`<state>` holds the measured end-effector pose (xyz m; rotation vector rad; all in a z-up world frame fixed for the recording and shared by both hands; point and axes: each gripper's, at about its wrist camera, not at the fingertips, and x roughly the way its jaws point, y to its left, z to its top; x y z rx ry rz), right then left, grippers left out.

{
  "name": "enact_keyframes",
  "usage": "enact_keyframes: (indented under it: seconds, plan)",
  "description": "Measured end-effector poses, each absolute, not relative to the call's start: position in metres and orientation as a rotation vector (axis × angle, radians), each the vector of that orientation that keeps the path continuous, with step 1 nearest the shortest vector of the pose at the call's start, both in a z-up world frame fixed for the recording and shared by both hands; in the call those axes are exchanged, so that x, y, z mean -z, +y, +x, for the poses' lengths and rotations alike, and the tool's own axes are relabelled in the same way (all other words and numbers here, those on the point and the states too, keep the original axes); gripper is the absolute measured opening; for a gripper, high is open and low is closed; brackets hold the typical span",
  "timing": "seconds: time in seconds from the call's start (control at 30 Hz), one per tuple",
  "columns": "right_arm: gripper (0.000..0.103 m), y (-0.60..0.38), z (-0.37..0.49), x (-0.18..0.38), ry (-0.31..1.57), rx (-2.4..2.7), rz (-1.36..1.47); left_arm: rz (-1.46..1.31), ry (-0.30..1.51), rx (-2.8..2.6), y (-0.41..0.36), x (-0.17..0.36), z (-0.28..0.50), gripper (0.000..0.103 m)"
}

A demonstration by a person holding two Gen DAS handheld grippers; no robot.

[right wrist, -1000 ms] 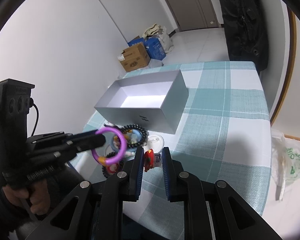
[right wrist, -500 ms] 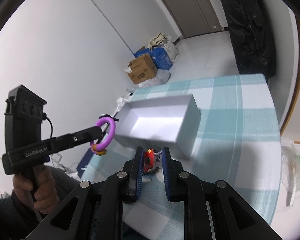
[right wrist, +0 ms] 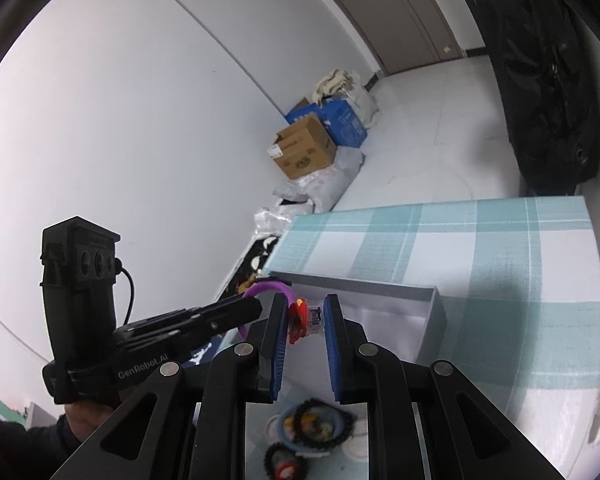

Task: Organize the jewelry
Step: 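Carry the purple bangle and red charm into the box and open both tools, then lift both open tools out of the box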

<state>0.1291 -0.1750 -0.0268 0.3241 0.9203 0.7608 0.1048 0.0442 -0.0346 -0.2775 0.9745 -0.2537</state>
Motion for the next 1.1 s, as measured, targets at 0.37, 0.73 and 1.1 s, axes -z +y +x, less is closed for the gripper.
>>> enact_keyframes:
  seconds: [0.37,0.73,1.1]
  plan:
    - [0.019,-0.165,0.157,0.063,1.01,-0.746,0.335,-0.299,1.043,0.265,0.039,0.045,0.118,0.004]
    - [0.079,-0.189,0.129,0.039,0.877,-0.724,0.32,-0.291,1.038,0.278,0.039,0.04,0.112,0.038]
    - [0.097,-0.208,0.088,0.031,0.806,-0.681,0.261,-0.257,0.952,0.169,0.047,0.029,0.082,0.041]
